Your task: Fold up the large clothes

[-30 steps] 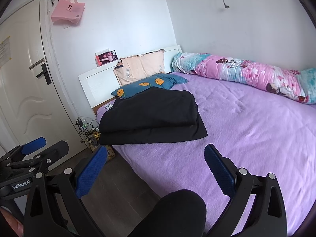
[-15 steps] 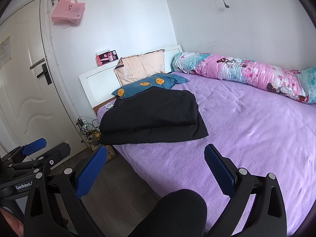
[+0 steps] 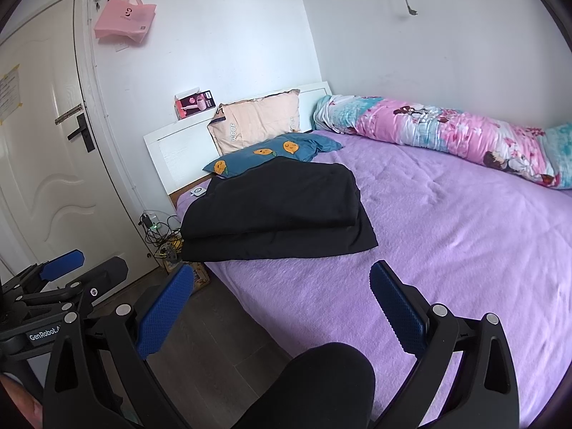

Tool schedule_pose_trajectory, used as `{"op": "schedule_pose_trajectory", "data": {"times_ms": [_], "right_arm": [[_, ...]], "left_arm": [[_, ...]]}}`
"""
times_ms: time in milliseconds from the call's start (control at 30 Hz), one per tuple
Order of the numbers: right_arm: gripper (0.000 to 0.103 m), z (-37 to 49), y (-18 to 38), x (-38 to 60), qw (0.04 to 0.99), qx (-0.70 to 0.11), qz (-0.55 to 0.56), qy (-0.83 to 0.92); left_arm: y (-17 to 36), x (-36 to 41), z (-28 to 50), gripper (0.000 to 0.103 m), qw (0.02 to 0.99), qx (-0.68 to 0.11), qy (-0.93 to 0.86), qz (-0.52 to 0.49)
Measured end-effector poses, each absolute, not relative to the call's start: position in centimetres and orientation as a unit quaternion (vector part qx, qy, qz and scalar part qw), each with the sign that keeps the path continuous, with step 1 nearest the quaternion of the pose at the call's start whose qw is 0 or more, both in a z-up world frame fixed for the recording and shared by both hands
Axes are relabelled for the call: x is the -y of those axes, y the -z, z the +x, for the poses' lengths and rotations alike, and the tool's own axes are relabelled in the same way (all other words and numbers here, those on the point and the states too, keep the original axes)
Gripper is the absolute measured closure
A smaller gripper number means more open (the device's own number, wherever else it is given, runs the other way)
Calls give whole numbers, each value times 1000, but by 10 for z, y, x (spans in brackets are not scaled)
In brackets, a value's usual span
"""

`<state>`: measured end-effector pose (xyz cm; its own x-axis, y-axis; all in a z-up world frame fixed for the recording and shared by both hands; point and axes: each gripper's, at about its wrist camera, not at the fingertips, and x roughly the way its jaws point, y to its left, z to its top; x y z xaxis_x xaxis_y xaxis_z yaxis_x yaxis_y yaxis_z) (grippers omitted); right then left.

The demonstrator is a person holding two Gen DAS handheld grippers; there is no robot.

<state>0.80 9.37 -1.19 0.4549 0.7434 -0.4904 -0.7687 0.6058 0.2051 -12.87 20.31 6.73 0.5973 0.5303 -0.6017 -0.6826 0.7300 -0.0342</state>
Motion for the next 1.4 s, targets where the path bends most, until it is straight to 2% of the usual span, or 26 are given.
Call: {"op": "schedule_pose_trajectory", "data": {"times_ms": [1400], "right_arm": [[6, 7, 3, -96, 843, -275, -27, -461]], "left_arm": [[-64, -198, -130, 5, 880, -292, -352, -132]]}}
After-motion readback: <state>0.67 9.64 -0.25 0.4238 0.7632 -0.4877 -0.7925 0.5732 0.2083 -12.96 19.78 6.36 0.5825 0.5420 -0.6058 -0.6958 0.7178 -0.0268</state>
